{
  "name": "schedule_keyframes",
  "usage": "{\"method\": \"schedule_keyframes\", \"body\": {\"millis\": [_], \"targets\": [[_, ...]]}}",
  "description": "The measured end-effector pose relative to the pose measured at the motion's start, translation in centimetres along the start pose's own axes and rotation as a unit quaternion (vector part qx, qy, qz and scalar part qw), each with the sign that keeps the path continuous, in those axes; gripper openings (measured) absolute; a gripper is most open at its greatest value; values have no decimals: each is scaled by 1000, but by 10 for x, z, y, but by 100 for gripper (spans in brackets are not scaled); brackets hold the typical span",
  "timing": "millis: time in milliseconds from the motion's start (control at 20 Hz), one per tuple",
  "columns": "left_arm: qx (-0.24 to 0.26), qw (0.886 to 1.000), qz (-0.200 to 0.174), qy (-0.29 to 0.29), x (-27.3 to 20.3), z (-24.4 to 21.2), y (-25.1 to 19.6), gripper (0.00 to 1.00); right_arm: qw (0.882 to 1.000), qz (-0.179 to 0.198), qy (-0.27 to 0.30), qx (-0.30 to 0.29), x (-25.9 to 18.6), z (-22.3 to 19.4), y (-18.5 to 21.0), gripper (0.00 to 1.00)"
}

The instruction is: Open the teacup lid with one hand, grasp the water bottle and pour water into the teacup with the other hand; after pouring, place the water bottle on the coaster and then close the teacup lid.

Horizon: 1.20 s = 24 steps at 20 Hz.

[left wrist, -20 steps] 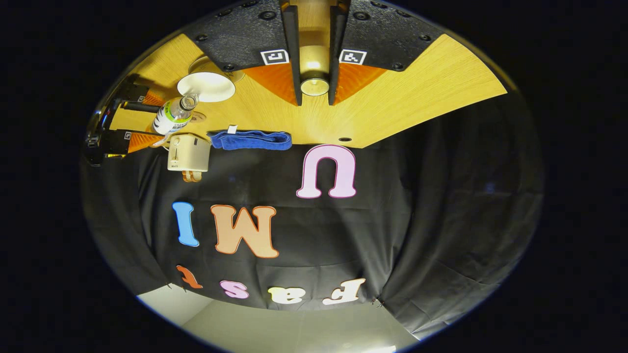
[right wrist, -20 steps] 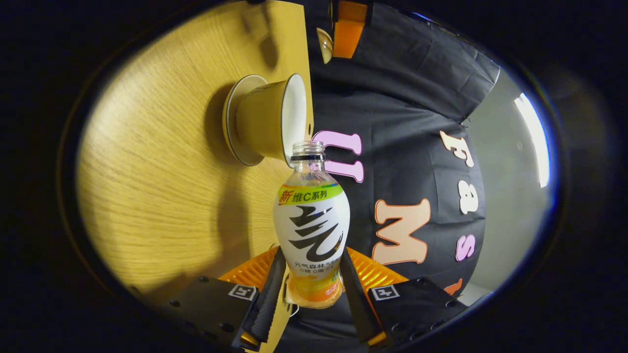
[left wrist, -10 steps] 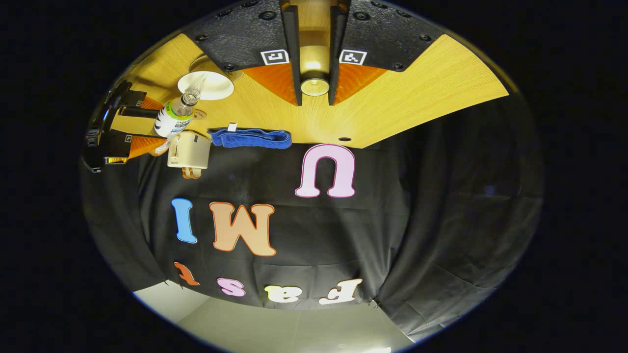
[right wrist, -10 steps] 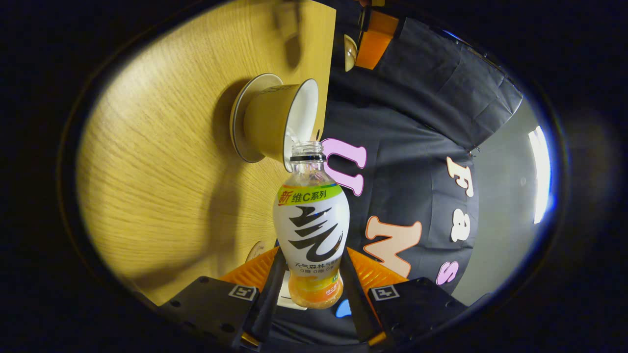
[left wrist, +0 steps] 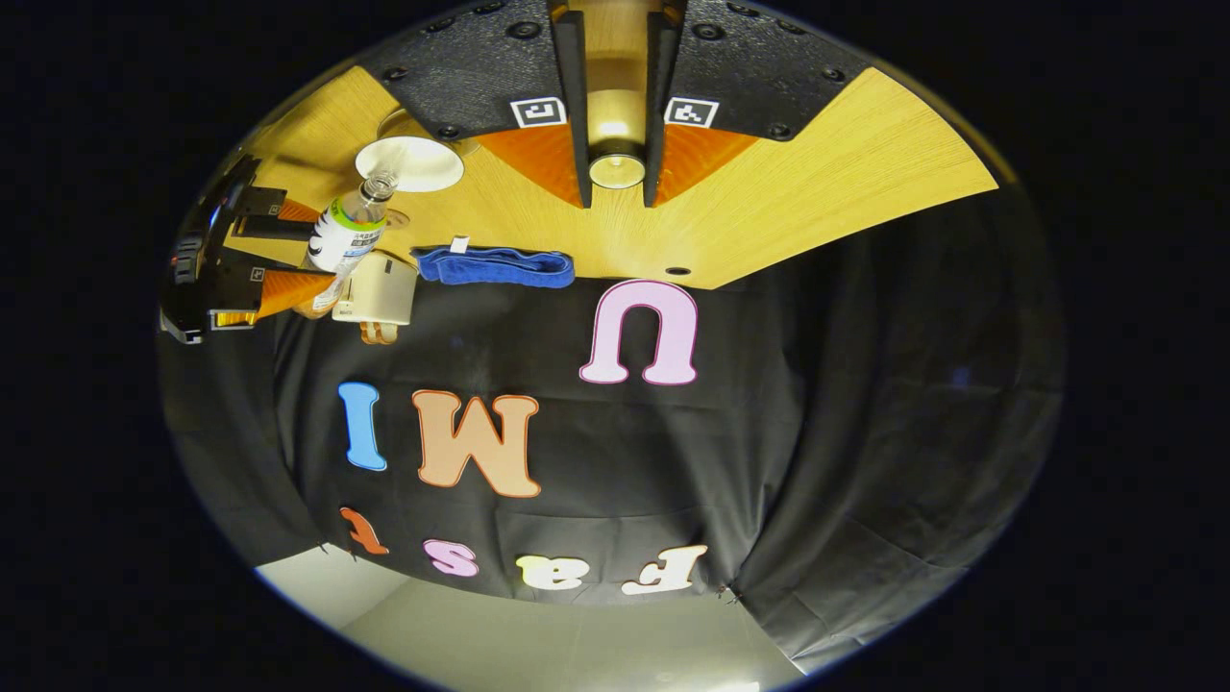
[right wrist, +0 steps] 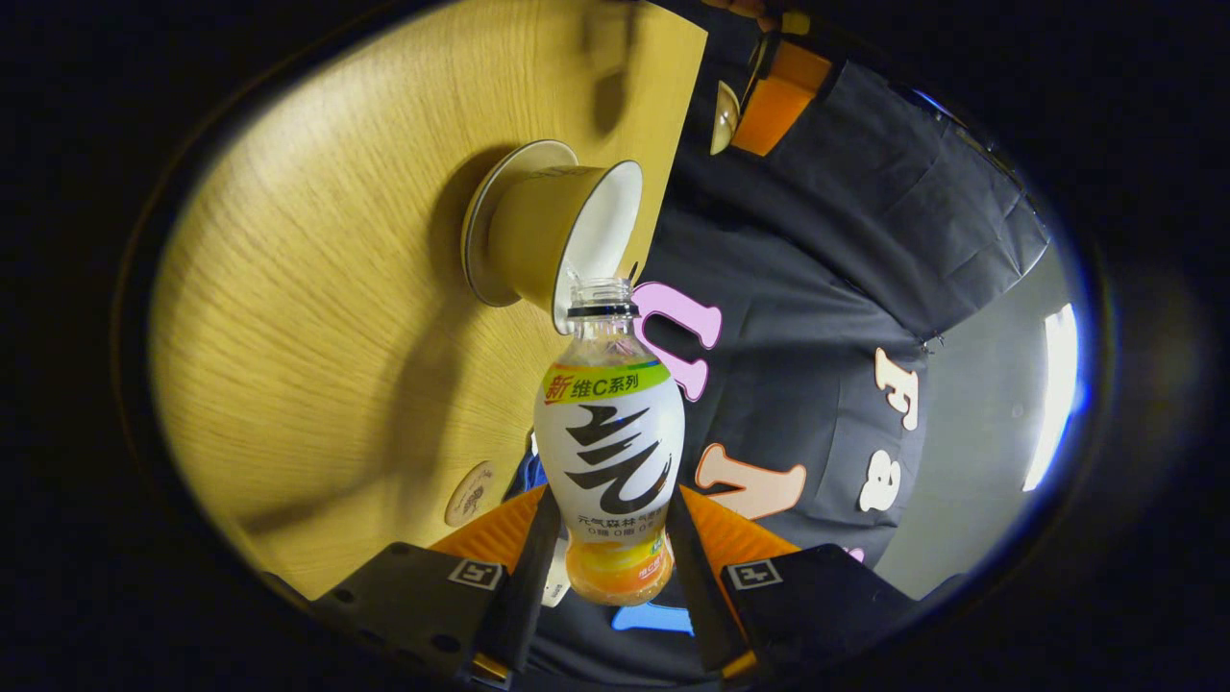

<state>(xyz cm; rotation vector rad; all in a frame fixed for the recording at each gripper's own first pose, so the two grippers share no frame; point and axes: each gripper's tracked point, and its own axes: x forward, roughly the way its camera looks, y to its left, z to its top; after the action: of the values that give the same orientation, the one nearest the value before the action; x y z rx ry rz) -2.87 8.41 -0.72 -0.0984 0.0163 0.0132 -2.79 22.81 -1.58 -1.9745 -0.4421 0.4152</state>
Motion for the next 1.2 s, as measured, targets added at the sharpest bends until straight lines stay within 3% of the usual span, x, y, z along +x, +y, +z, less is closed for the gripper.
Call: {"method": "schedule_keyframes", "body": {"millis": [400, 800, 950, 1200], "targets": [[5, 1000, 2, 0, -1, 3, -1, 23, 999, -3, -24, -41, -1, 7, -8, 69], [12, 1000, -2, -6, 0, 12, -8, 23, 995, 11, -7, 99, 0, -3, 6, 69], [12, 1000, -8, -11, 2, 18, -17, 23, 983, 13, 4, 183, -7, -5, 12, 70], [15, 1000, -21, -13, 6, 25, -34, 23, 947, 21, 5, 322, -9, 4, 18, 70]]}}
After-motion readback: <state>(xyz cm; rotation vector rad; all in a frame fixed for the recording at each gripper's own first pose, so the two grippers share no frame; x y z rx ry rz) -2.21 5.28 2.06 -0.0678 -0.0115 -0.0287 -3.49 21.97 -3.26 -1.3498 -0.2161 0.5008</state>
